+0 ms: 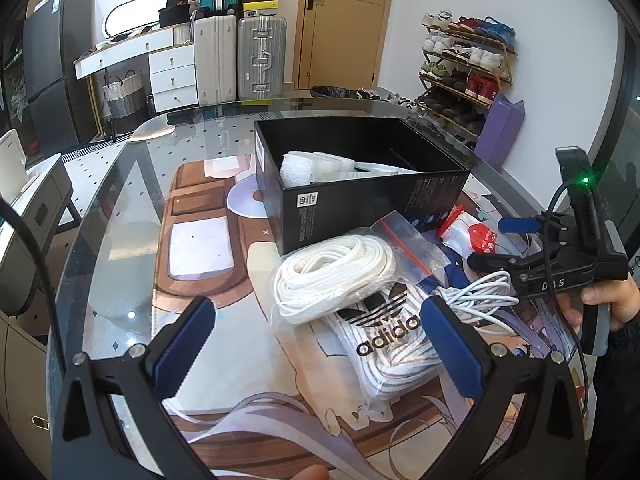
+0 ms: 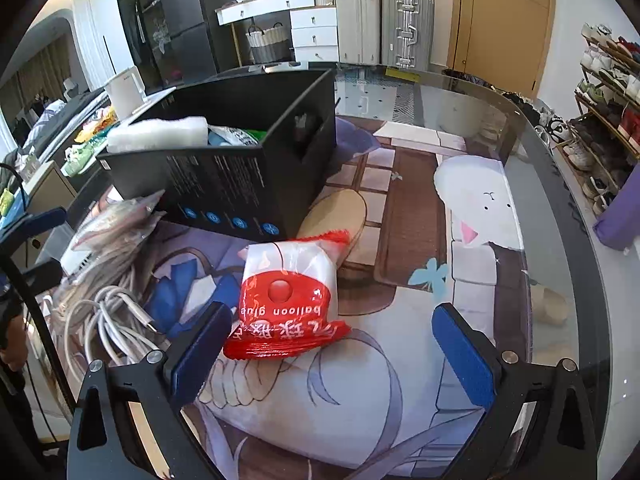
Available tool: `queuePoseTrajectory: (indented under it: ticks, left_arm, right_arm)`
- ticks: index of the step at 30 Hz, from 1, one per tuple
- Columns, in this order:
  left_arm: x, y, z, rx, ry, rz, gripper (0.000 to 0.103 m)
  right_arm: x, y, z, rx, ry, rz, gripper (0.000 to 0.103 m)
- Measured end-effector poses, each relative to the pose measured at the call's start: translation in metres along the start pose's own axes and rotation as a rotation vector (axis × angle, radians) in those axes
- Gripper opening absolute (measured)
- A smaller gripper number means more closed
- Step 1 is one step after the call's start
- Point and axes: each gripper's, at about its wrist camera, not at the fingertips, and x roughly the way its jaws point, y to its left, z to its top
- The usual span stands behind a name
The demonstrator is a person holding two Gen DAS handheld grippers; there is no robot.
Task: Organize soft objects
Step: 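Move the right tool to the red balloon glue bag and close on it, then close the left tool on the clear bag of white rope while the right tool holds the red bag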
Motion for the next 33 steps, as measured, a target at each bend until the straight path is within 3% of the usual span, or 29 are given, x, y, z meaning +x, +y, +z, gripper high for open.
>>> queuePoseTrajectory:
  ticks: [13, 22, 26, 33]
  left_arm:
    - [0.000, 0.004, 0.001, -0.006, -0.004, -0.004, 0.103]
    - [-0.001, 0.003, 0.001, -0.017, -0.002, -0.019, 0.103]
    - [0.000, 0.003, 0.001, -0.019, -0.001, -0.019, 0.103]
    - [0.000, 0.005, 0.001, -0.032, 0.003, -0.040, 0.103]
  right_arm:
    - [0.007, 0.001, -0.003, -0.036, -0.009, -0.012, 0.101]
    - [-0.001, 0.008, 0.002, -0.041, -0.065, 0.022, 0.076]
    - [-0.001, 0.009, 0.002, -0.047, -0.062, 0.034, 0.055]
    - [-0.004, 0.009, -0.001, -0.048, -0.078, 0.050, 0.046]
